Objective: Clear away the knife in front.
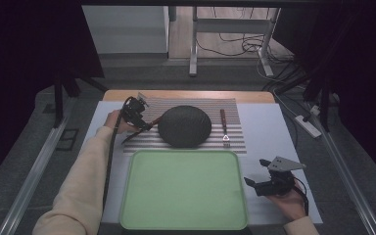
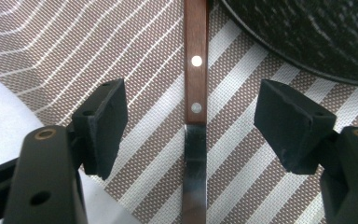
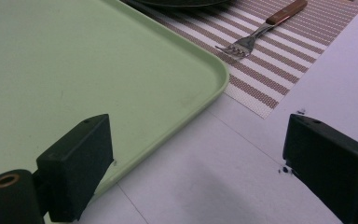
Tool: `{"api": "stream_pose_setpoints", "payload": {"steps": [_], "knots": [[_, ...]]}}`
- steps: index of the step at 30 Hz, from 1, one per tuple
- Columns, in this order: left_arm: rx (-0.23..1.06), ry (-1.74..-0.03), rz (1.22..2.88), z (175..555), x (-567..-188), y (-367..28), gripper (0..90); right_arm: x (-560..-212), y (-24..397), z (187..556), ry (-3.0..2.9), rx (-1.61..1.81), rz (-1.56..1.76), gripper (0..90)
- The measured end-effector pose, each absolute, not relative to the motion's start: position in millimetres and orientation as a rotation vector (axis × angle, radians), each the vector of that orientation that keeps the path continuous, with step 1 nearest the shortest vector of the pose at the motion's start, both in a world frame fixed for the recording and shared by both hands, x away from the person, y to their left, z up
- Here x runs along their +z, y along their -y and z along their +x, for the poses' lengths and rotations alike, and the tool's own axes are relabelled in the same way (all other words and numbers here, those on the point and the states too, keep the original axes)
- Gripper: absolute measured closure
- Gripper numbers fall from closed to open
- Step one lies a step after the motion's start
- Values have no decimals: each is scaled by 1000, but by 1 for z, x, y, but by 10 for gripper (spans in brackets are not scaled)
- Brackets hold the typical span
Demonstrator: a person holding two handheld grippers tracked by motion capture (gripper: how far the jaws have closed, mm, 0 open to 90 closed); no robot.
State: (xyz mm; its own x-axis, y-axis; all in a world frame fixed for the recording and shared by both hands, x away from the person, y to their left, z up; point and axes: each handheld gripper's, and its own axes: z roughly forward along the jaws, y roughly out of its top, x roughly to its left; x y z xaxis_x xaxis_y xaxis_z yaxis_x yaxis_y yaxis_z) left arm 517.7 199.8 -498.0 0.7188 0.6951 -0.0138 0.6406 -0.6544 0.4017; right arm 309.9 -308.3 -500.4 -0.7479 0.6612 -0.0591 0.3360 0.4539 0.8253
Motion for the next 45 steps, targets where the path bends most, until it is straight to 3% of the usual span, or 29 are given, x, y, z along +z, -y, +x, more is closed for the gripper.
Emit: {"api": "stream_pose_setpoints", "payload": {"steps": [10,18,23,28,45], "knots": [[149,-1035,2603,524,-505,-196,414,-501,308,310,-2344,1194,848,83],[92,-1027,2650,530,-508,-193,600,-501,308,310,-2341,1196,848,83],[93,-1024,2650,531,-508,-193,654,-501,308,310,-2344,1192,849,83],[102,-1010,2670,530,-508,-190,768,-501,308,311,-2347,1188,848,83],[105,-1044,2621,527,-509,-193,777,-501,308,310,-2347,1187,849,83]]}}
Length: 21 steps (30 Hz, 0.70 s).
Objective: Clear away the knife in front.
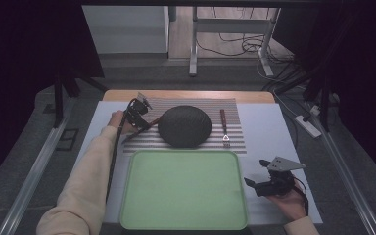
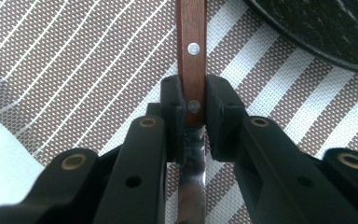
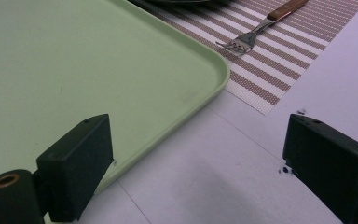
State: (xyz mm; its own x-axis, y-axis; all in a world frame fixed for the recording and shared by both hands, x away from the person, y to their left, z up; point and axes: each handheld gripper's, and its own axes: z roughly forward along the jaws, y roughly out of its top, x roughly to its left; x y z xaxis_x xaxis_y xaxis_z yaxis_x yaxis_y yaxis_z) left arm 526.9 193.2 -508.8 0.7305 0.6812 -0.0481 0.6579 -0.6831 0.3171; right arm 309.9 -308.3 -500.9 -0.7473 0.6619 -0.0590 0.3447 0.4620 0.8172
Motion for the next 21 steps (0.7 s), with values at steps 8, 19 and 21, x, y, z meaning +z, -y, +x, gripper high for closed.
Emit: {"api": "stream_pose_setpoints", "payload": {"steps": [8,19,21], "knots": [[138,-1094,2607,525,-503,-207,777,-501,308,310,-2347,1188,851,83],[154,-1083,2587,514,-485,-217,779,-501,308,311,-2345,1192,850,83],[164,-1076,2588,512,-484,-216,779,-501,308,311,-2345,1192,849,83]]}}
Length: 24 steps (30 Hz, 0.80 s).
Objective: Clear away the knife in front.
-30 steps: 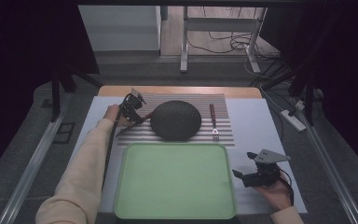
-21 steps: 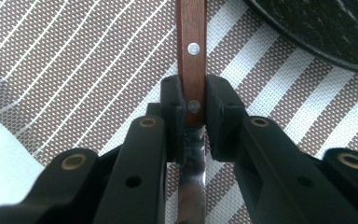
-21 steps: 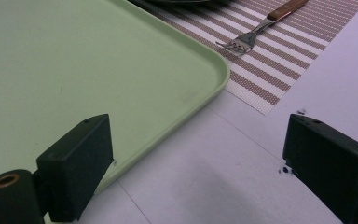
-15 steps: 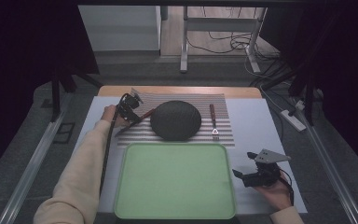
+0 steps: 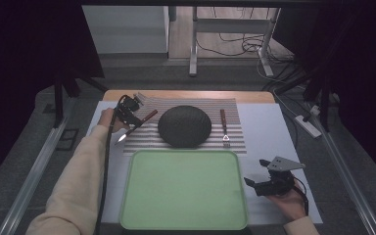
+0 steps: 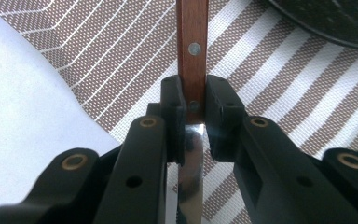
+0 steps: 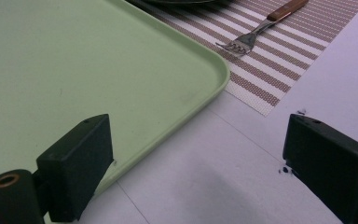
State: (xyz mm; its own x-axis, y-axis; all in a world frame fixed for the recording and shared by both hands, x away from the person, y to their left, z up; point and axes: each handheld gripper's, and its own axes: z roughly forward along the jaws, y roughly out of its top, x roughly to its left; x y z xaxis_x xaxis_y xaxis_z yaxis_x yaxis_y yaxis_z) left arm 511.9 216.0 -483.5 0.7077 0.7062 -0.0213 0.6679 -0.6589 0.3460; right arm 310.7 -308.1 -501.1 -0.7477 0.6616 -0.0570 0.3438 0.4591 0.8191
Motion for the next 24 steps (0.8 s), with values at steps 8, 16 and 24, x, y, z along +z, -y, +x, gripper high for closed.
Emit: {"api": "stream_pose_setpoints", "payload": {"steps": [8,16,24], "knots": [[142,-1053,2592,504,-480,-215,779,-501,308,311,-2346,1193,850,83],[136,-969,2596,475,-462,-205,778,-502,308,312,-2349,1199,849,83],[134,-895,2614,437,-454,-185,778,-501,304,315,-2355,1216,834,83]]}}
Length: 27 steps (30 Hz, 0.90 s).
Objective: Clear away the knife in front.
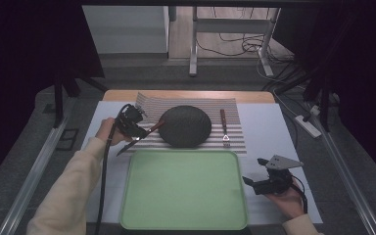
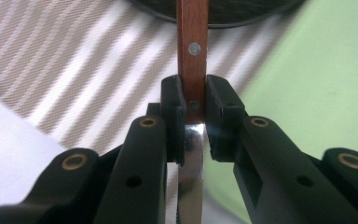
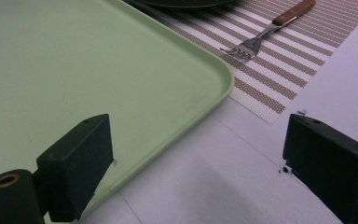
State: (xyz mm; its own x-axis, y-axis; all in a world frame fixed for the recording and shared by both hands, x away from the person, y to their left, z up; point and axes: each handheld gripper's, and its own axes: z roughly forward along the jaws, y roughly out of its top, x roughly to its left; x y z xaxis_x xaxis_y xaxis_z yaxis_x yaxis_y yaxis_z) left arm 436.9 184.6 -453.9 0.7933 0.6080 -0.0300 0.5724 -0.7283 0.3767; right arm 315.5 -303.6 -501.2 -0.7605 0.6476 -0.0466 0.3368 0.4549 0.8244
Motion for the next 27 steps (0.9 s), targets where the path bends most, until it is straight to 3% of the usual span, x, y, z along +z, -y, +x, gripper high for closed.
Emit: {"api": "stream_pose_setpoints", "payload": {"steps": [12,27], "knots": [[100,-810,2610,380,-451,-155,778,-500,294,324,-2370,1235,804,83],[-10,-695,2643,336,-481,-116,778,-500,290,327,-2384,1234,787,83]]}}
